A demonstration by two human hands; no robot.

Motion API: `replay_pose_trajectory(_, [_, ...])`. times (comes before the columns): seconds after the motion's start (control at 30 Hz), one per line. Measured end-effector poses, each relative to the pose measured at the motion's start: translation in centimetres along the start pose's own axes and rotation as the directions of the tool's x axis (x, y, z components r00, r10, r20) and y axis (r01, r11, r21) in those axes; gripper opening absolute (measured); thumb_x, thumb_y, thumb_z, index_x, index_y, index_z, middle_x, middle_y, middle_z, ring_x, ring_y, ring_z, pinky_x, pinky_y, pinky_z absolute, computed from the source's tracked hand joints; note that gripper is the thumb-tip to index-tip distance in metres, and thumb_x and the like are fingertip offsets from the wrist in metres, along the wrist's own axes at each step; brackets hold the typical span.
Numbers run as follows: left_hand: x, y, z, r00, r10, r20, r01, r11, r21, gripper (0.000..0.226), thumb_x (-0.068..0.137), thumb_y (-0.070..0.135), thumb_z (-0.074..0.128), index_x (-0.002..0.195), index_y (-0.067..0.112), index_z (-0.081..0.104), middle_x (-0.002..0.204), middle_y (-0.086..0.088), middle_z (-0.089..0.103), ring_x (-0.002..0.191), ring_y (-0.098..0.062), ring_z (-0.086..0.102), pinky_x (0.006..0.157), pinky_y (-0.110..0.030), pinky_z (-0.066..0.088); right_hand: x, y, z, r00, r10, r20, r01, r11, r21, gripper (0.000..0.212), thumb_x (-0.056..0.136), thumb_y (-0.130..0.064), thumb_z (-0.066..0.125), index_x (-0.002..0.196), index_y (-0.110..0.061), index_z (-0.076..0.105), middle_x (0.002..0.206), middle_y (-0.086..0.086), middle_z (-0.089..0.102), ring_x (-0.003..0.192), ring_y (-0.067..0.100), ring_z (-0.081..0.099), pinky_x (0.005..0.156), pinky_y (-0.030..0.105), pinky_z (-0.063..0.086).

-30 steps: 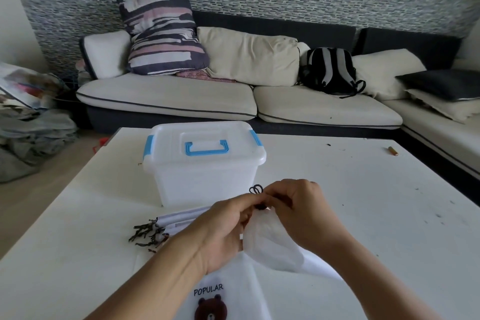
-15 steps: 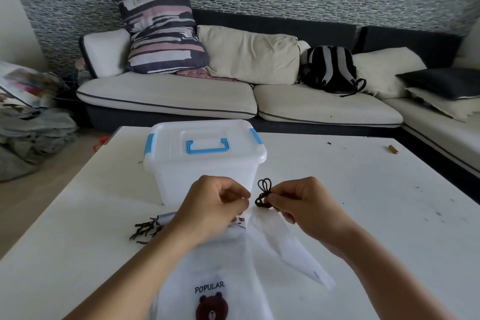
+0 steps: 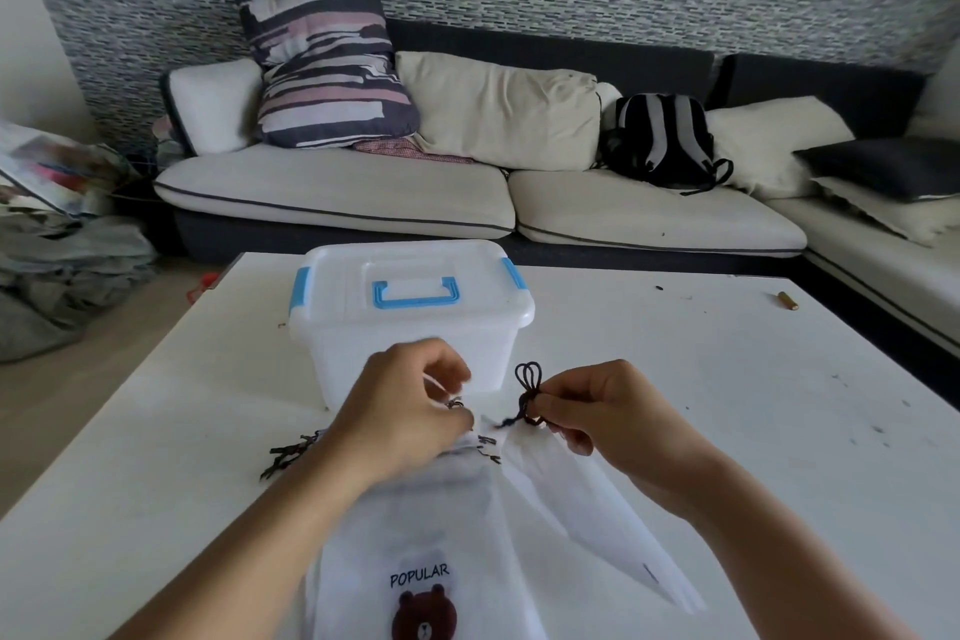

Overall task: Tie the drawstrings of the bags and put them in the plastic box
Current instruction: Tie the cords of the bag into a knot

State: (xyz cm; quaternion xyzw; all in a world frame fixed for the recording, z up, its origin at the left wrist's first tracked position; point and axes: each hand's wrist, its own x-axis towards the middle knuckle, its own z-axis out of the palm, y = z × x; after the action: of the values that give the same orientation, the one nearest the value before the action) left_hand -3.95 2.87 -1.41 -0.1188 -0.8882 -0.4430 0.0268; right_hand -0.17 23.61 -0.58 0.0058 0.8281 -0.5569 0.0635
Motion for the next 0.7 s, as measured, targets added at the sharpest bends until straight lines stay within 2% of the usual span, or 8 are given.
replay_pose_trajectory(0.03, [-0.2, 0.1, -0.2, 0.982, 0.121, -0.143, -0.12, 0.993, 0.014, 0.015, 0.068, 0.015, 0.074, 0.074, 0.025, 0.065, 0.075, 0.012, 0.068, 0.075, -0.006, 0.065, 0.067, -0.018, 0.05, 0.0, 0.1, 0.0, 1.0, 0.005, 0.003, -0.005, 1.0, 0.008, 0.027, 0.093, -0.012, 0.067, 0.067, -0.012, 0.073, 0.06, 0.004, 0.051, 0.06, 0.019, 0.038, 0.061, 0.03, 0.033])
replay_pose_trajectory(0.1, [-0.9, 1.1, -0.1, 0.819, 0.458, -0.346, -0.452, 0.886, 0.104, 0.007, 0.071, 0.015, 0.071, 0.074, 0.017, 0.065, 0.074, 0.009, 0.063, 0.072, -0.009, 0.061, 0.067, -0.02, 0.047, 0.2, 0.3, 0.1, 1.0, 0.016, 0.003, -0.016, 1.0, 0.015, 0.025, 0.093, -0.011, 0.067, 0.068, -0.008, 0.073, 0.06, 0.004, 0.052, 0.058, 0.018, 0.039, 0.06, 0.027, 0.034])
replay_pose_trajectory(0.17, [-1.9, 2.2, 1.0, 0.677, 0.67, -0.305, -0.649, 0.739, 0.182, 0.005, 0.077, 0.013, 0.075, 0.077, 0.011, 0.07, 0.076, 0.004, 0.064, 0.072, -0.014, 0.061, 0.068, -0.023, 0.048, 0.4, 0.3, 0.3, 1.0, 0.017, 0.011, -0.017, 1.0, 0.01, 0.022, 0.091, -0.008, 0.066, 0.071, -0.005, 0.074, 0.061, 0.006, 0.051, 0.059, 0.018, 0.038, 0.059, 0.027, 0.033])
replay_pose_trajectory(0.2, [-2.2, 2.4, 1.7, 0.671, 0.695, -0.259, -0.67, 0.718, 0.191, 0.004, 0.079, 0.015, 0.075, 0.08, 0.012, 0.073, 0.078, 0.004, 0.065, 0.073, -0.014, 0.061, 0.068, -0.025, 0.05, 0.5, 0.3, 0.5, 1.0, 0.014, 0.023, -0.014, 1.0, 0.017, 0.019, 0.09, -0.004, 0.064, 0.074, -0.003, 0.074, 0.063, 0.008, 0.052, 0.06, 0.017, 0.038, 0.059, 0.027, 0.032])
replay_pose_trajectory(0.33, [-2.1, 1.7, 3.2, 0.8, 0.592, -0.095, -0.576, 0.803, 0.153, 0.014, 0.08, 0.021, 0.066, 0.091, 0.017, 0.074, 0.084, 0.009, 0.064, 0.076, -0.012, 0.062, 0.064, -0.033, 0.053, 0.4, 0.3, 0.6, 0.998, -0.015, 0.058, 0.009, 0.995, 0.1, 0.014, 0.089, 0.002, 0.062, 0.083, 0.005, 0.074, 0.067, 0.011, 0.053, 0.061, 0.017, 0.037, 0.055, 0.023, 0.032])
replay_pose_trajectory(0.5, [-1.6, 1.9, 3.0, 0.865, 0.501, -0.039, -0.501, 0.865, -0.003, 0.009, 0.078, 0.015, 0.071, 0.084, 0.021, 0.074, 0.076, 0.006, 0.068, 0.077, -0.015, 0.064, 0.069, -0.033, 0.053, 0.2, 0.4, 0.4, 0.995, -0.054, 0.09, 0.043, 0.992, 0.118, 0.018, 0.094, -0.004, 0.063, 0.083, 0.007, 0.072, 0.061, 0.006, 0.05, 0.061, 0.017, 0.037, 0.057, 0.023, 0.032])
replay_pose_trajectory(0.63, [-1.4, 1.6, 2.8, 0.956, 0.291, -0.038, -0.292, 0.934, -0.204, 0.021, 0.079, 0.011, 0.08, 0.096, 0.023, 0.08, 0.084, 0.015, 0.076, 0.082, -0.005, 0.072, 0.079, -0.022, 0.057, 0.0, 0.3, 0.2, 0.996, -0.071, 0.061, 0.069, 0.997, 0.03, 0.023, 0.094, -0.007, 0.063, 0.073, 0.001, 0.069, 0.062, 0.008, 0.049, 0.063, 0.02, 0.038, 0.061, 0.028, 0.032])
replay_pose_trajectory(0.7, [-1.2, 1.4, 2.6, 0.986, 0.163, 0.025, -0.147, 0.937, -0.317, 0.026, 0.078, 0.005, 0.082, 0.1, 0.019, 0.08, 0.086, 0.01, 0.078, 0.083, -0.005, 0.074, 0.081, -0.023, 0.059, -0.1, 0.1, 0.1, 0.996, -0.08, 0.042, 0.08, 0.997, -0.009, 0.024, 0.094, -0.01, 0.063, 0.073, -0.001, 0.069, 0.064, 0.01, 0.05, 0.063, 0.02, 0.039, 0.062, 0.03, 0.032])
